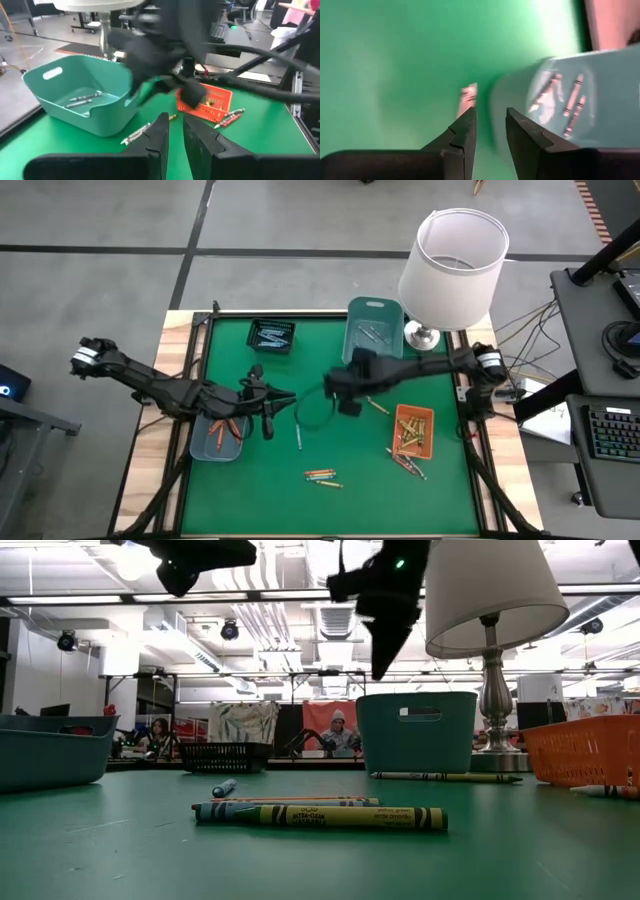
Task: Sort crayons
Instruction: Put the blue crayon into the black bin
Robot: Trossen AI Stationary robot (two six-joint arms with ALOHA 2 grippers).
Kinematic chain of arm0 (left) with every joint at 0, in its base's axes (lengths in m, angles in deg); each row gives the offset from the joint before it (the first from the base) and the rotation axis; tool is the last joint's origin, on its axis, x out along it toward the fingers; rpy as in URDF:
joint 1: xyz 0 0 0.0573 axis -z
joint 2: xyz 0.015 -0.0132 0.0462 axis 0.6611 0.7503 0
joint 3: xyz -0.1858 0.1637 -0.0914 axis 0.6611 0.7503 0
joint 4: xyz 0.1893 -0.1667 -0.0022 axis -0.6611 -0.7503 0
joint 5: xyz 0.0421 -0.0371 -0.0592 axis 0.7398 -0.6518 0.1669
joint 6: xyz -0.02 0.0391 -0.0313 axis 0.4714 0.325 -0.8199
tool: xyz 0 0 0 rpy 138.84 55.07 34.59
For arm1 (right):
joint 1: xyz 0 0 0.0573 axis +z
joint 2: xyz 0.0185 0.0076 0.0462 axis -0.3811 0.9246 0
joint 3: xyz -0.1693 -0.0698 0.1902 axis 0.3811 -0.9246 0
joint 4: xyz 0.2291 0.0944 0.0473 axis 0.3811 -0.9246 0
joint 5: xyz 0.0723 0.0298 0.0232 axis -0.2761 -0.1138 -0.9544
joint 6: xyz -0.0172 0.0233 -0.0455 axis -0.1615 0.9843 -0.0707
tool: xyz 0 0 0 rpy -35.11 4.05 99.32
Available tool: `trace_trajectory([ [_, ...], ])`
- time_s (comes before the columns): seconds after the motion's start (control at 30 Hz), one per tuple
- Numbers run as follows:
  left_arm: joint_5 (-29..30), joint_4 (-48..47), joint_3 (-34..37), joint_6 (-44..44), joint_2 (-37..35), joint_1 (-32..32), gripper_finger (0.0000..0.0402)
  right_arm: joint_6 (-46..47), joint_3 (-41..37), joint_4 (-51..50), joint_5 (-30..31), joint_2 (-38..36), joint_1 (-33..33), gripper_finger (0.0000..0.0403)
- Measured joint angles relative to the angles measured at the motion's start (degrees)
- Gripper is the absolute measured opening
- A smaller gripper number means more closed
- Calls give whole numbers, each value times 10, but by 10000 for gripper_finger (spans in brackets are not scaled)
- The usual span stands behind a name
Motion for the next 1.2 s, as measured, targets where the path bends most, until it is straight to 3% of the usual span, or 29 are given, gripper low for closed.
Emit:
trace_trajectory([
  [0.2,-12,1,0,-6,13,0,39,0,-23,-1,-19,-2,103,93],
  [0.43,-132,-3,0,12,25,0,39,-7,-23,-4,-36,-3,204,87],
  [0.77,-224,-24,-4,72,77,0,39,76,-23,-21,-36,-20,279,81],
  [0.9,-223,-105,-54,97,119,-1,39,94,-23,-20,-26,-36,291,77],
  [1.2,-220,-427,-222,260,270,-7,39,116,-23,-10,-4,-55,300,77],
])
